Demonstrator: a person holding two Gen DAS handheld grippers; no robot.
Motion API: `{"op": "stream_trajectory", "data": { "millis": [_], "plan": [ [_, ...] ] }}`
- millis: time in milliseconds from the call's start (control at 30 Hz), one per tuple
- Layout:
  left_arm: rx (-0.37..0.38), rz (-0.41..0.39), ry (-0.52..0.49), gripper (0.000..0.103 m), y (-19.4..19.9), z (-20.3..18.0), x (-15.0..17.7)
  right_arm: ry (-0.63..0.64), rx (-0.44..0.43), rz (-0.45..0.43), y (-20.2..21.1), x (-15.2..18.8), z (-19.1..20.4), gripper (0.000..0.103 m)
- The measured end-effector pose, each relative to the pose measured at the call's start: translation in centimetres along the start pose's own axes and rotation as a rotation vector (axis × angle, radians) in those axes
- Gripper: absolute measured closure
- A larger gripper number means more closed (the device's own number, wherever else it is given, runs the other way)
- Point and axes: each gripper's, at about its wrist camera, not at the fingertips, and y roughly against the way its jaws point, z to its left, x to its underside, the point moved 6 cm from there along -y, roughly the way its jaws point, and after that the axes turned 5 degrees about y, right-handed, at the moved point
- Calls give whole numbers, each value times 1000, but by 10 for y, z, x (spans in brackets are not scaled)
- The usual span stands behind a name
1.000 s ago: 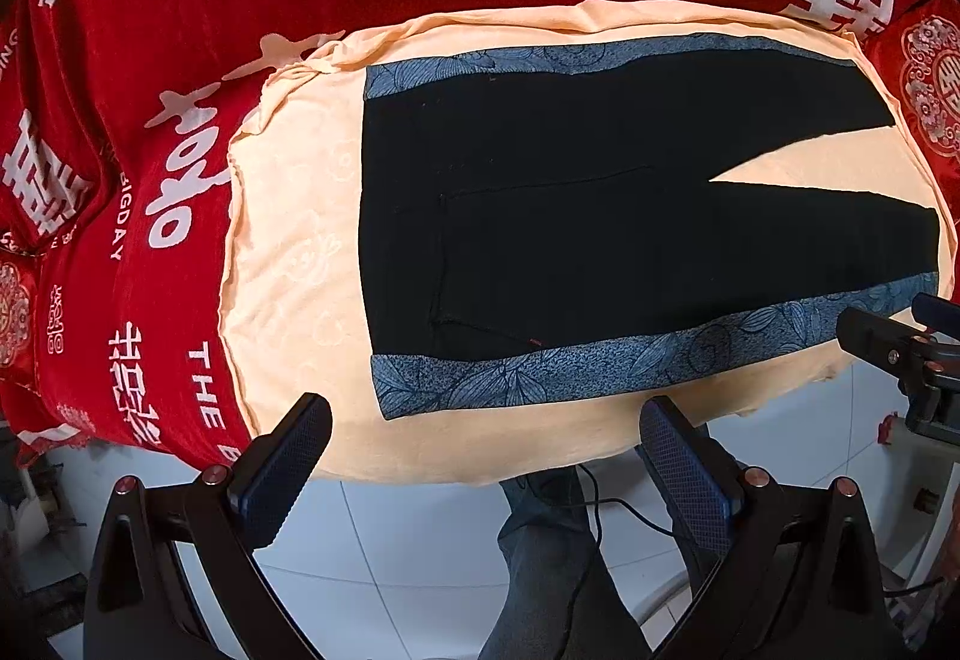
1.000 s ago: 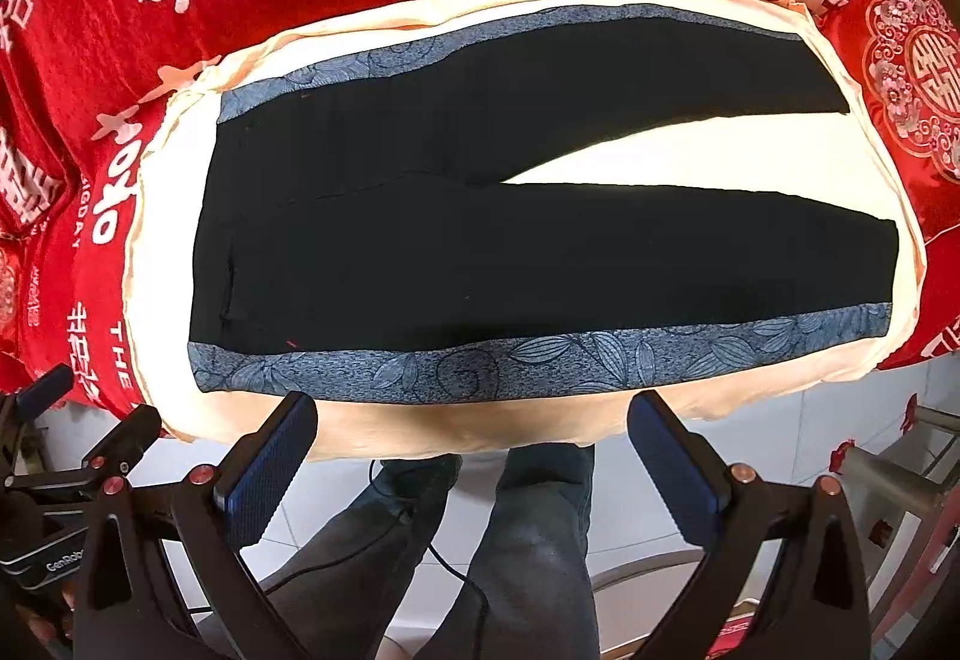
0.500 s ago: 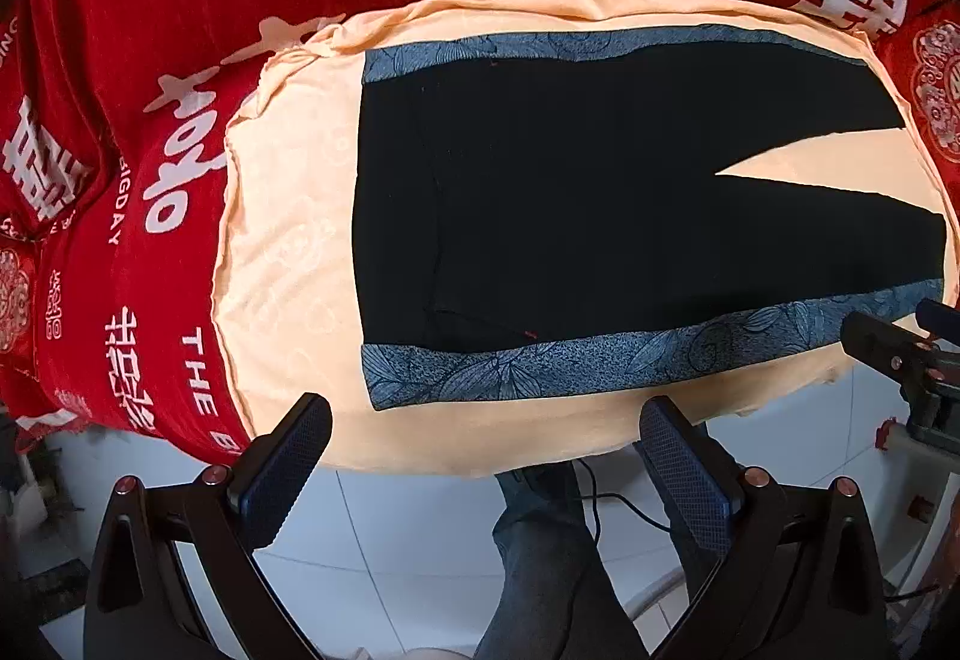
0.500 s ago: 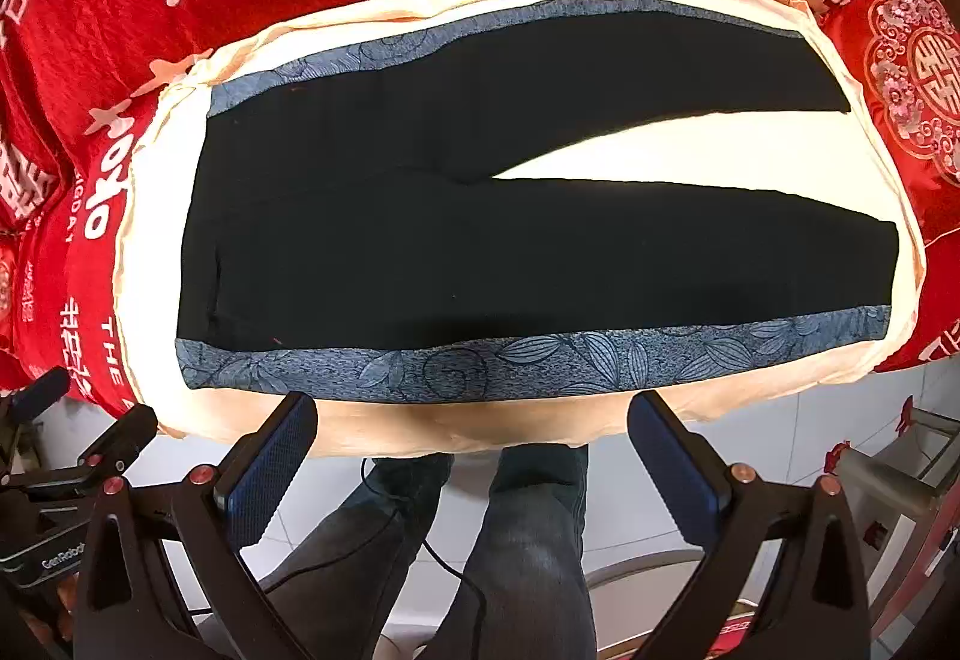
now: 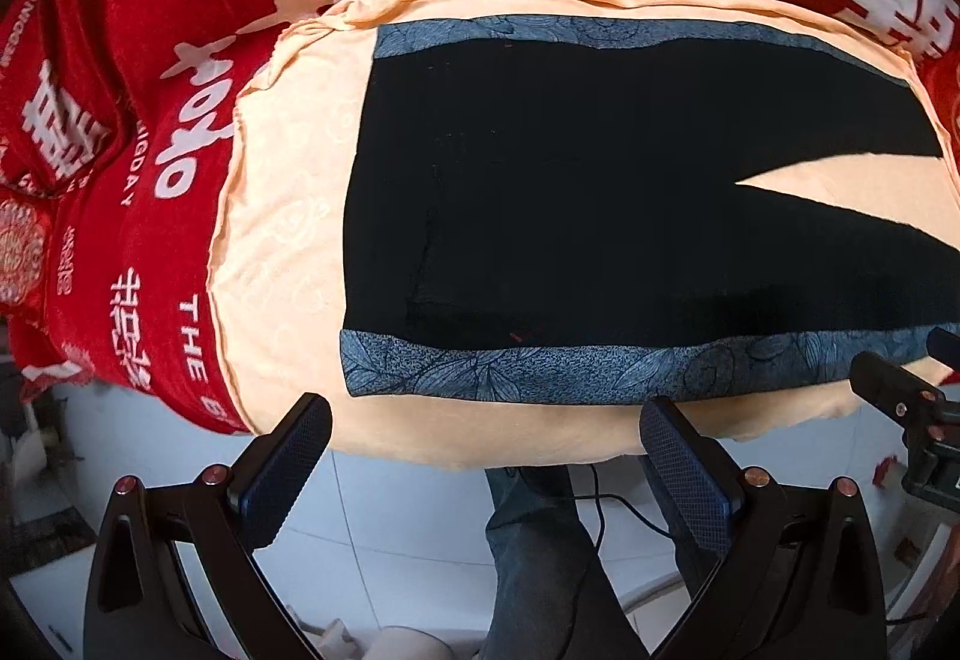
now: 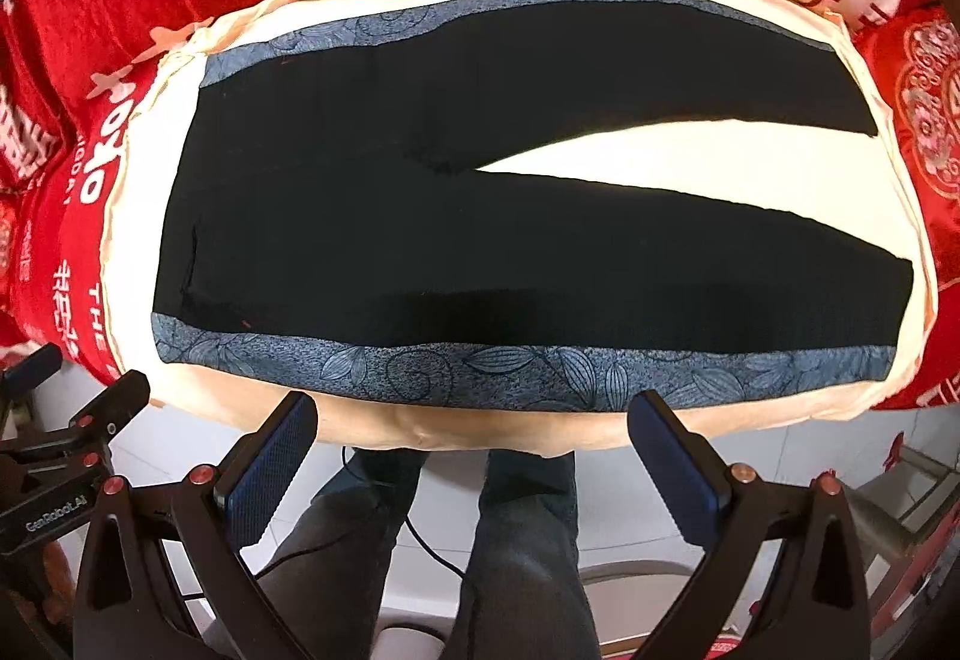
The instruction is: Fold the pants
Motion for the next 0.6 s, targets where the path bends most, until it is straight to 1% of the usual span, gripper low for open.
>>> {"op": "stream_trajectory", "data": {
  "millis": [133,233,300,400,467,500,600],
  "plan": [
    [0,-2,70,0,1,-3,3,49,-14,1,-2,-2,-3,0],
    [7,-8,103,0,0,-5,6,75,-26,0,-6,-3,-7,0],
    [13,-11,115,0,-2,-5,9,67,-51,-6,-7,-3,-9,0],
    [75,-33,129,0,-10,-2,11,17,-153,-47,-8,-4,-10,0],
    [129,-37,140,0,-21,2,12,-14,-251,-76,-12,-3,-7,0],
    [168,-25,149,0,-33,5,13,-26,-301,-85,-16,-1,-4,0],
    [215,-16,174,0,-60,15,16,-73,-478,-84,-38,6,10,0]
  ]
}}
